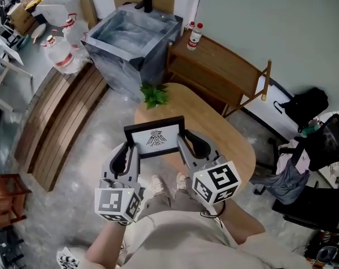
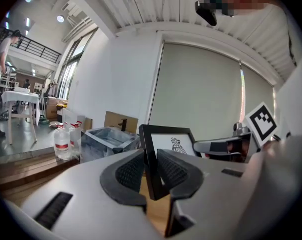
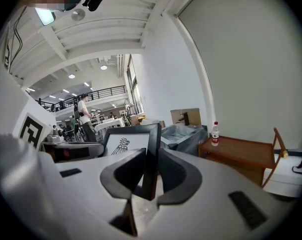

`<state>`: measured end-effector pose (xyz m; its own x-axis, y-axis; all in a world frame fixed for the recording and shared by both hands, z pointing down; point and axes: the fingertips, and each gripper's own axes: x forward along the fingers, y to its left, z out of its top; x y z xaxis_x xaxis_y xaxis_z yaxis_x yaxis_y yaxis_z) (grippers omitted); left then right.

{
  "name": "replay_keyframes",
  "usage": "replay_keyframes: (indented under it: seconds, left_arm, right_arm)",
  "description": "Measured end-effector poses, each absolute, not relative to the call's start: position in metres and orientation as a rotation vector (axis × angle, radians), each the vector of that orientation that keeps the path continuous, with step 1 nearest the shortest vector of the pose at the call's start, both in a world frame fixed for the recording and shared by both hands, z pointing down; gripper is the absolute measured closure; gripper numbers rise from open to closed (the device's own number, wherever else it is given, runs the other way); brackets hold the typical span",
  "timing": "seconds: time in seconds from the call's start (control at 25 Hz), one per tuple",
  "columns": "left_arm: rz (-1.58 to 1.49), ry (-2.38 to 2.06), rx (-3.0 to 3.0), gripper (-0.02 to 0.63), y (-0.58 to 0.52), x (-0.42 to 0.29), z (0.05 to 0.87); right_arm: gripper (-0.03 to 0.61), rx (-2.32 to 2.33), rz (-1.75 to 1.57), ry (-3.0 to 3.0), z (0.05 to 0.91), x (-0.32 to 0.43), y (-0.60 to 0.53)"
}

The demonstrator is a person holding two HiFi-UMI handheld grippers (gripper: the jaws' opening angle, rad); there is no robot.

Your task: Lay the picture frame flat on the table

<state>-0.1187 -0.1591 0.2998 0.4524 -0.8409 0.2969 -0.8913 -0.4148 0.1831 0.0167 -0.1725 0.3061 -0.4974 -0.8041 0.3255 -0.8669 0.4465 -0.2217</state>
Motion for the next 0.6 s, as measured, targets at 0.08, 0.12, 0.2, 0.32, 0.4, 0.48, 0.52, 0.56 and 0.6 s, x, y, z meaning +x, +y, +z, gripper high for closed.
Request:
replay_keyframes:
  seconds: [0.08,0.12,0.2,0.32,0.4,0.48,0.52,0.56,0.6]
  left_arm:
    - [0.23,-1.478,2.367,0.54,-0.168,-0.117,0.312]
    - [0.23,-1.475,2.351,0.54,-0.172,-0.116,0.319]
    - [0.235,-1.465,2.317,0.54,-0.179,-0.113,0.334]
    - [0.254,-1.451,2.265,0.538,-0.188,-0.109,0.363]
    - [0.271,-1.443,2.231,0.538,-0.192,-0.11,0.385]
    - [0.287,-1.436,2.195,0.538,-0.194,-0.112,0.409]
    - [0.293,-1.43,2.178,0.538,-0.195,-0.113,0.422]
    - [0.298,-1.423,2.162,0.538,-0.196,-0.114,0.434]
    - [0.303,-1.415,2.149,0.538,-0.198,-0.116,0.446]
  right_arm:
    - [0.522,1.463,0.563,-2.503,0.319,0.019,-0.182]
    - [0.522,1.457,0.576,-2.493,0.326,0.02,-0.188]
    - [0.522,1.443,0.603,-2.473,0.342,0.023,-0.198]
    - [0.523,1.409,0.649,-2.443,0.372,0.026,-0.211]
    - [0.522,1.384,0.675,-2.427,0.393,0.024,-0.216]
    - [0.522,1.36,0.696,-2.408,0.416,0.022,-0.219]
    - [0.522,1.349,0.706,-2.397,0.429,0.021,-0.22]
    - [0.522,1.339,0.719,-2.385,0.442,0.019,-0.222]
    - [0.523,1.33,0.735,-2.372,0.455,0.018,-0.224]
